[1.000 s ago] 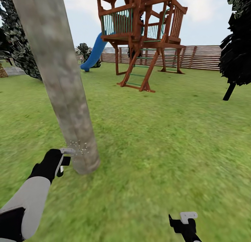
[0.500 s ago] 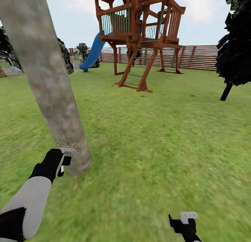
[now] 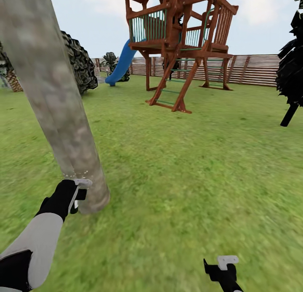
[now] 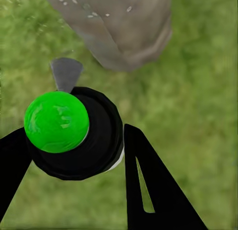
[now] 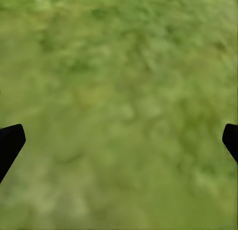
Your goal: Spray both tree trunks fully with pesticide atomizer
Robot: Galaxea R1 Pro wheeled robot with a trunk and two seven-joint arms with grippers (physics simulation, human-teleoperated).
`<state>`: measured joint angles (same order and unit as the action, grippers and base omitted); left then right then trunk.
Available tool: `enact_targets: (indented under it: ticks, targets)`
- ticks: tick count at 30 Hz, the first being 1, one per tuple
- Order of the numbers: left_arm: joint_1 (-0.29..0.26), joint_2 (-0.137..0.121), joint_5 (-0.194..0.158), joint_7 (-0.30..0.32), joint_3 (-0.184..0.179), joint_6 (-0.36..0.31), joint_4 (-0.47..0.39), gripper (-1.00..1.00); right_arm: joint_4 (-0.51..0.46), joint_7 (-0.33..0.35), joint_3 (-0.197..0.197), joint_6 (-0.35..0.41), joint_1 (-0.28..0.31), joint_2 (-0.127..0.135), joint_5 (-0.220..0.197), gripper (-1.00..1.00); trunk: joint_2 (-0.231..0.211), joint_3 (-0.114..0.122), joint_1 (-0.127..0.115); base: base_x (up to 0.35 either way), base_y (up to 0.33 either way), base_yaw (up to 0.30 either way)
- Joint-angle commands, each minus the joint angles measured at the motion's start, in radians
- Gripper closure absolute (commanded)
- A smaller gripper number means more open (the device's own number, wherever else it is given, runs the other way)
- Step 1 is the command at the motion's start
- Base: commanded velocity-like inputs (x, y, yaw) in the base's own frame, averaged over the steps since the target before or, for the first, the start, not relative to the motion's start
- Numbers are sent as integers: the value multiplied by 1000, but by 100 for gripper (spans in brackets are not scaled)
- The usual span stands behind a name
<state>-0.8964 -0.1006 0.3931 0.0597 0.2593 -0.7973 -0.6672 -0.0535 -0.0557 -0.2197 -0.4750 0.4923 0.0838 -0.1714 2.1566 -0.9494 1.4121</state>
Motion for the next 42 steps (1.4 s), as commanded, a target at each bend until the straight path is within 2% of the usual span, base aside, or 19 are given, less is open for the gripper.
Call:
enact_targets:
  ticks: [1, 9, 13, 18, 20, 21, 22, 24, 25, 27, 29, 31, 33, 35, 36, 38, 42]
  targets:
    - [-1, 1, 9, 6, 3, -3, 0, 100, 0, -3, -9, -2, 0, 0, -8, -100, 0, -1, 0, 119, -256, 173]
    - [-1, 2, 9, 5, 3, -3, 0, 100, 0, -3, -9, -2, 0, 0, -8, -100, 0, -1, 0, 49, -268, 24]
    - [5, 2, 8, 4, 4, -3, 4, 100, 0, -3, -9, -2, 0, -1, -8, -100, 0, -1, 0, 44, -272, 251]
    - [84, -2, 9, 0, 4, 10, 4, 100, 0, -3, -9, -2, 0, -1, -8, -100, 0, -1, 0, 112, -268, 228]
    - [93, 8, 7, 0, 4, 11, 7, 100, 0, -3, -9, -2, 0, -1, -8, -100, 0, -1, 0, 167, -252, 41]
    - [95, 28, 6, 0, 5, 12, 10, 100, 0, -3, -9, -2, 0, -1, -8, -100, 0, -1, 0, 177, -244, 9]
    - [96, 34, 6, 0, 8, 13, 11, 100, 0, -2, -9, -2, 0, -1, -8, -100, 0, -1, 0, 180, -243, 5]
    - [101, 28, 8, 0, 20, 14, 12, 100, 0, -2, -9, -2, 0, -1, -8, -100, 0, -1, 0, 181, -241, 2]
    - [112, 18, 8, 0, 32, 14, 8, 100, 0, -1, -9, -2, 0, -1, -8, -100, 0, -1, 0, 182, -241, 1]
    - [129, -21, 8, 0, 53, 17, 6, 100, 0, -2, -9, -2, 0, -1, -8, -100, 0, -1, 0, 182, -241, 51]
    - [139, -23, 9, -4, 57, 67, 23, 100, 0, -3, -9, -2, 0, -1, -8, -100, 0, -1, 0, 188, -237, 210]
    - [147, -16, 4, -23, 59, 127, 51, 100, 0, -3, -9, -2, 0, -1, -8, -100, 0, -1, 0, 215, -216, 258]
    - [149, -6, -1, -46, 62, 141, 60, 100, 0, -3, -9, -2, 0, -1, -8, -100, 0, -1, 0, 232, -201, 273]
    - [149, -2, -25, -64, 71, 145, 61, 100, 0, -3, -9, -2, 0, -1, -8, -100, 0, -1, 0, 236, -196, 276]
    - [149, -1, -53, -97, 92, 147, 62, 100, 0, -3, -9, -2, 0, -1, -8, -100, 0, -1, 0, 237, -194, 277]
    - [150, 4, -71, -141, 103, 148, 64, 100, 0, -3, -9, -2, 0, -1, -8, -100, 0, -1, 0, 238, -194, 277]
    - [167, 10, -70, -158, 109, 171, 65, 100, 0, -3, -9, -2, 0, -1, -8, -100, 0, -1, 0, 177, -223, 277]
